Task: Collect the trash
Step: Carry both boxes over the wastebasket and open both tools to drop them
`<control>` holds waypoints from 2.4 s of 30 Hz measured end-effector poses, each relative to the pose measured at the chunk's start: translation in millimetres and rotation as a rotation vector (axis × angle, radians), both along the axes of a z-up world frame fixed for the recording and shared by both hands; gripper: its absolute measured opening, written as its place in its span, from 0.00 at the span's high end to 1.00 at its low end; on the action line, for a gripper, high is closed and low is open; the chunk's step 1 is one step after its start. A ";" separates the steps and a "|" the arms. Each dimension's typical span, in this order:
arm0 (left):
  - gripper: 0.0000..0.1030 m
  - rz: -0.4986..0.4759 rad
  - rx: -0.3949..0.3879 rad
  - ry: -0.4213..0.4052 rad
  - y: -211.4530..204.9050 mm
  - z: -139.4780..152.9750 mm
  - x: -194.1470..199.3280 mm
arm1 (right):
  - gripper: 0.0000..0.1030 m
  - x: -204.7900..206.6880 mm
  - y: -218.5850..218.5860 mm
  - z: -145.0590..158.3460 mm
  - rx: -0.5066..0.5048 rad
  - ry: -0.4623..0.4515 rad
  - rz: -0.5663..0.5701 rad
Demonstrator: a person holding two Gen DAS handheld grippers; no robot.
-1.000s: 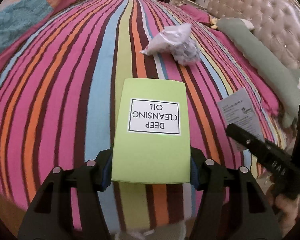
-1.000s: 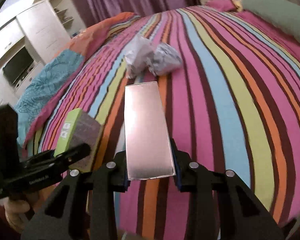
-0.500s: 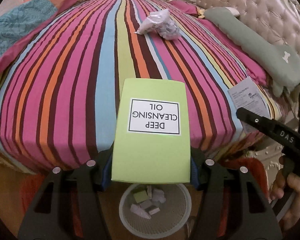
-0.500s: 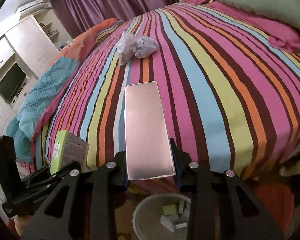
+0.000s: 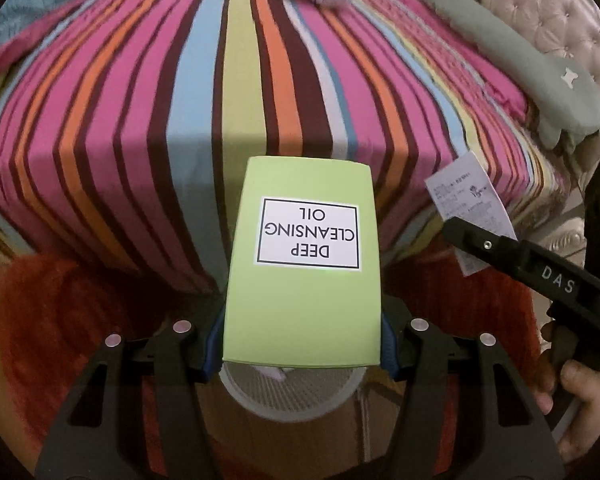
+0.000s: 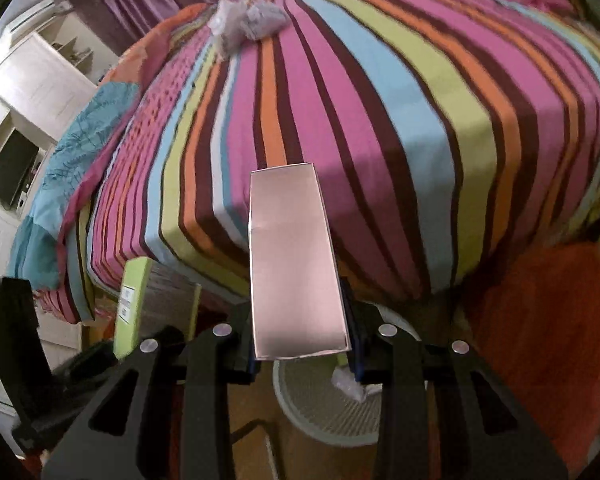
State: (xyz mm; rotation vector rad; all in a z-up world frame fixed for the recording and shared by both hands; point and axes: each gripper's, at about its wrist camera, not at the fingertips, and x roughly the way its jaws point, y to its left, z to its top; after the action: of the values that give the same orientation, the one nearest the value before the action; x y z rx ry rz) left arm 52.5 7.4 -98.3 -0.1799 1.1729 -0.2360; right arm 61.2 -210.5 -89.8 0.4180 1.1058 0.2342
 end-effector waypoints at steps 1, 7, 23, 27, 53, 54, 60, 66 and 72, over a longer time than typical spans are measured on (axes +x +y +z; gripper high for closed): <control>0.44 -0.005 0.000 0.016 -0.9 -4.3 -2.5 | 0.70 -2.2 1.2 -3.7 0.005 0.017 -0.002; 0.44 -0.026 -0.008 0.119 -6.8 -31.3 -9.3 | 0.70 -17.0 11.6 -45.7 0.044 0.196 0.015; 0.44 0.009 -0.012 0.436 -9.7 -112.0 -6.3 | 0.70 -7.4 19.9 -103.7 -0.013 0.452 0.016; 0.44 0.015 -0.010 0.505 -10.0 -129.1 -6.0 | 0.70 -3.2 23.1 -116.6 -0.018 0.508 0.015; 0.43 -0.012 0.100 0.719 -26.5 -195.4 -2.2 | 0.70 3.1 36.8 -183.8 -0.074 0.741 0.001; 0.42 -0.019 0.107 0.719 -28.2 -197.0 -1.5 | 0.70 3.3 36.4 -185.0 -0.074 0.746 0.001; 0.42 -0.040 0.127 0.738 -33.0 -203.9 -0.7 | 0.70 4.5 33.6 -192.9 -0.069 0.766 -0.016; 0.42 -0.028 0.140 0.761 -33.1 -208.3 0.4 | 0.69 4.3 33.4 -195.6 -0.063 0.777 -0.027; 0.21 -0.035 0.153 0.798 -33.1 -217.2 -1.0 | 0.26 4.8 32.4 -197.9 -0.067 0.791 -0.034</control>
State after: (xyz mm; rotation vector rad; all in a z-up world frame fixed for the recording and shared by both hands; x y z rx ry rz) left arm 51.5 -25.7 -315.5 -0.1194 1.9801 -0.0995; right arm 66.1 -178.1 -287.7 0.4824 1.8736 -0.0116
